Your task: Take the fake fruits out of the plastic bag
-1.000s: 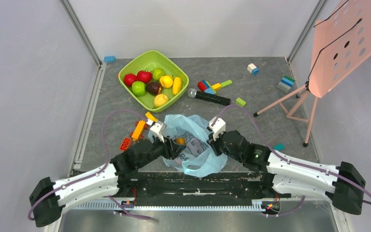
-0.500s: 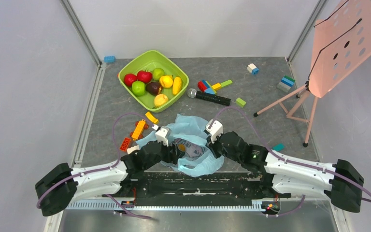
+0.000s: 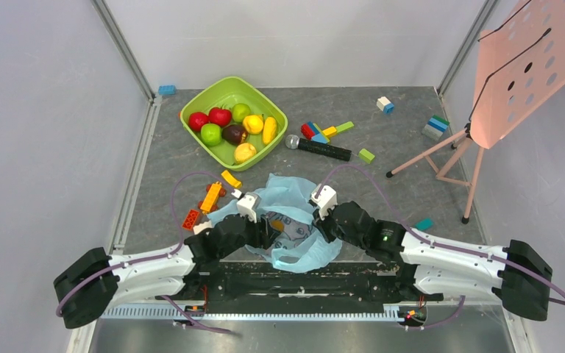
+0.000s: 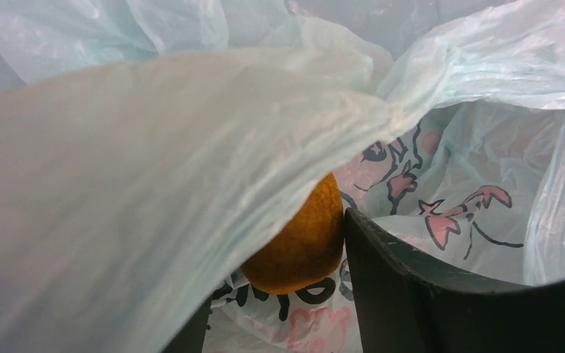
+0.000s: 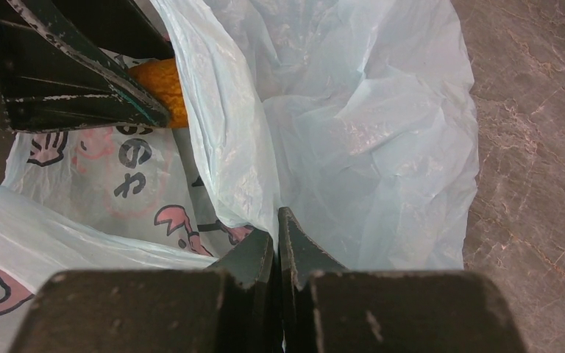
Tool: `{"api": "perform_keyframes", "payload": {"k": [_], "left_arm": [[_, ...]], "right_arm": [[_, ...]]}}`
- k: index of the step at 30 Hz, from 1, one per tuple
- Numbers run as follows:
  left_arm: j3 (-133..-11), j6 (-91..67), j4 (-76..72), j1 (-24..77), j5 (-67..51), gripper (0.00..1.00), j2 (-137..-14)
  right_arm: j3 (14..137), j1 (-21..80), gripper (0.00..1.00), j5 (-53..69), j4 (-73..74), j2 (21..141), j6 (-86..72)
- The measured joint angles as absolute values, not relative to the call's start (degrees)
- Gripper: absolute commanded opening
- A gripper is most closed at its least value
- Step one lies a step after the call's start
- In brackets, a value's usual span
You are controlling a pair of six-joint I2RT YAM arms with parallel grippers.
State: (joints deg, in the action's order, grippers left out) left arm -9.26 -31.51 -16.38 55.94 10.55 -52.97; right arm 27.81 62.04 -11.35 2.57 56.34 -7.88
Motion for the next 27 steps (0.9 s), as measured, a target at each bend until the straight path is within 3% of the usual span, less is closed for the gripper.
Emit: {"api": "perform_keyframes", "payload": {"k": [6,11,14,27], "left_arm": [[-9.28,-31.51,-16.43,55.94,10.48,0.74,-56.29],[-10.15,-31.53,-16.67,55.94,10.37,0.59,-59.55],[-10.33,-31.46,-16.03,55.94,10.28,0.58,-59.09],[-19.4,-31.44,-4.01,55.94,10.41,0.63,-37.45]], "right_arm": [[27.81,62.15,0.03,-11.33,2.55,56.38,-7.88],[27.81,62.22,0.03,-11.31,2.52,56.38,-7.88],[27.81,62.41,0.03,-11.33,2.5,56.38,-7.88],[27.81,62.43,0.04,-11.94,2.52,56.38,-7.86]]}}
